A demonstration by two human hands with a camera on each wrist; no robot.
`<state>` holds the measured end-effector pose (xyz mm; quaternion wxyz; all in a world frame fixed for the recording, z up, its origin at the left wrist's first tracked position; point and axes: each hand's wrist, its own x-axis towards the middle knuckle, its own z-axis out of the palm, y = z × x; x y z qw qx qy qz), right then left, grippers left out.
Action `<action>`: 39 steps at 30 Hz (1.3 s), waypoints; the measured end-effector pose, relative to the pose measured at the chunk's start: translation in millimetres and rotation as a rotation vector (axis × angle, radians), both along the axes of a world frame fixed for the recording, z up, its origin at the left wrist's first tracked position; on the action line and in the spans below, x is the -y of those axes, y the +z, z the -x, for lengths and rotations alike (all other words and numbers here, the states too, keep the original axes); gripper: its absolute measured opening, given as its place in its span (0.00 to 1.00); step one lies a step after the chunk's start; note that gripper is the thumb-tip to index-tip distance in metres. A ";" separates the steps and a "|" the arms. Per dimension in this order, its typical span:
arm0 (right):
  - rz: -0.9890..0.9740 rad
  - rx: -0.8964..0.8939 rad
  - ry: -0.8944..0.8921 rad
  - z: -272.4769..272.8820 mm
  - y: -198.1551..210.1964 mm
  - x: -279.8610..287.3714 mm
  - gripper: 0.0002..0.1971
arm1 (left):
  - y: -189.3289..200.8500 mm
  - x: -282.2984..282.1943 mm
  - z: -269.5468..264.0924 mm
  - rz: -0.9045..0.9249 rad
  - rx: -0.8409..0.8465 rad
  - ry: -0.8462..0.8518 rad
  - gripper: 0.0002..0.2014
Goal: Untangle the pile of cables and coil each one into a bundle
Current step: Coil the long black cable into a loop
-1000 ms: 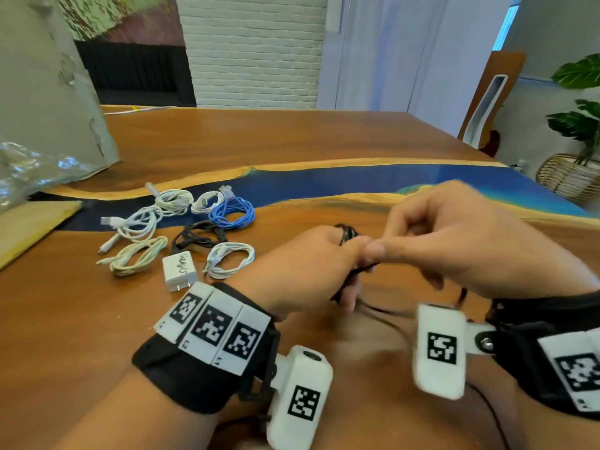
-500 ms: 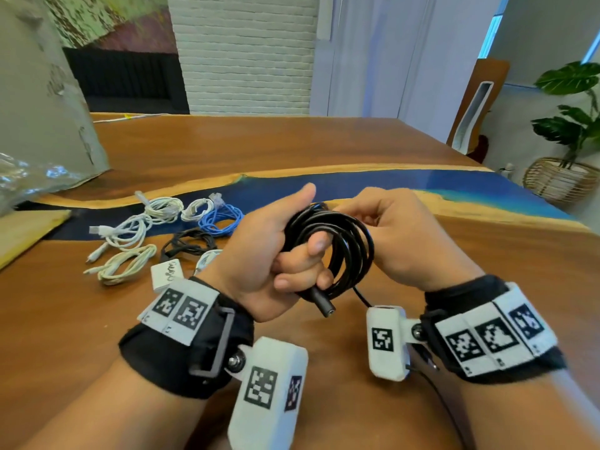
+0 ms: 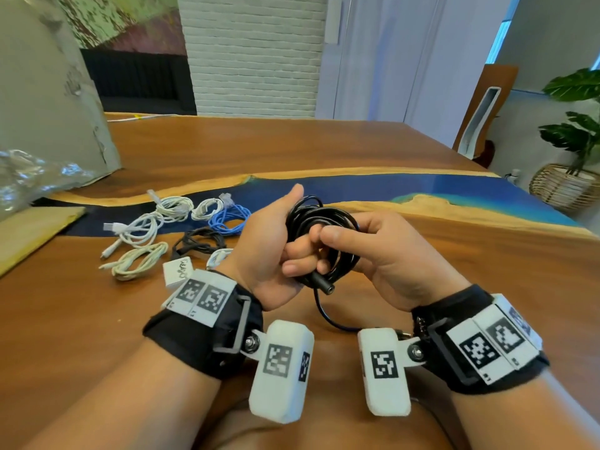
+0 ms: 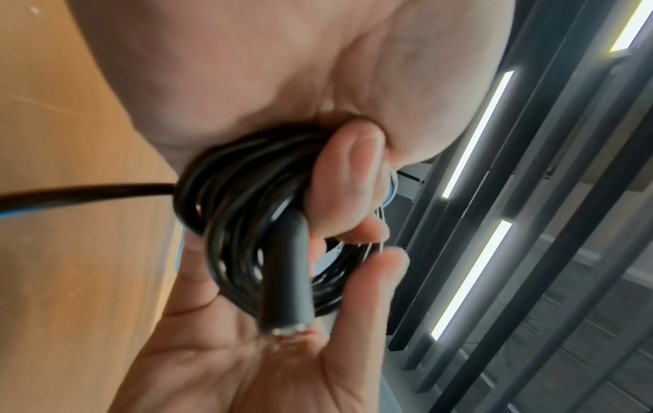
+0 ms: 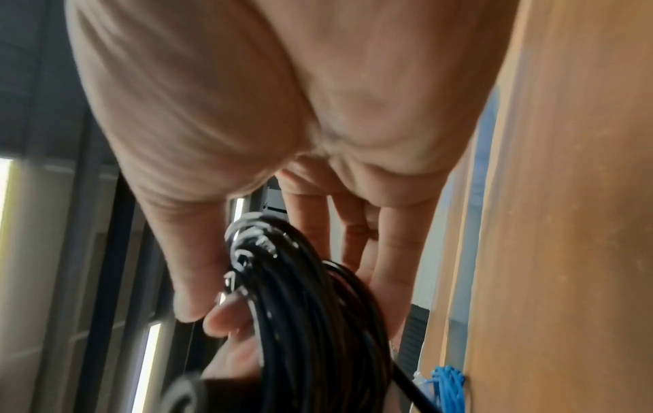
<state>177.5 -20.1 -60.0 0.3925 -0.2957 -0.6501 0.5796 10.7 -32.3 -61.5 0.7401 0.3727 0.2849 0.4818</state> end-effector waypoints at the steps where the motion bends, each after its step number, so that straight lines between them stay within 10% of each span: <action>1: -0.033 0.016 -0.045 0.7 -1.7 -1.1 0.11 | -0.9 -1.3 -1.7 0.033 0.020 0.032 0.34; 8: 0.021 -0.041 -0.286 15.5 -11.4 -6.7 0.17 | -4.2 -8.8 -7.1 0.083 -0.011 0.087 0.31; 23: -0.083 -0.158 -0.186 20.0 -4.7 -1.5 0.19 | -0.6 -10.7 -1.8 -0.085 -0.038 0.215 0.25; 35: -0.271 -0.110 -0.380 27.8 -4.9 3.4 0.45 | -6.8 -11.7 3.7 0.013 0.188 0.080 0.23; 39: -0.230 -0.118 -0.418 19.6 -10.6 -6.9 0.35 | -5.4 -8.6 -4.3 -0.017 0.137 0.112 0.24</action>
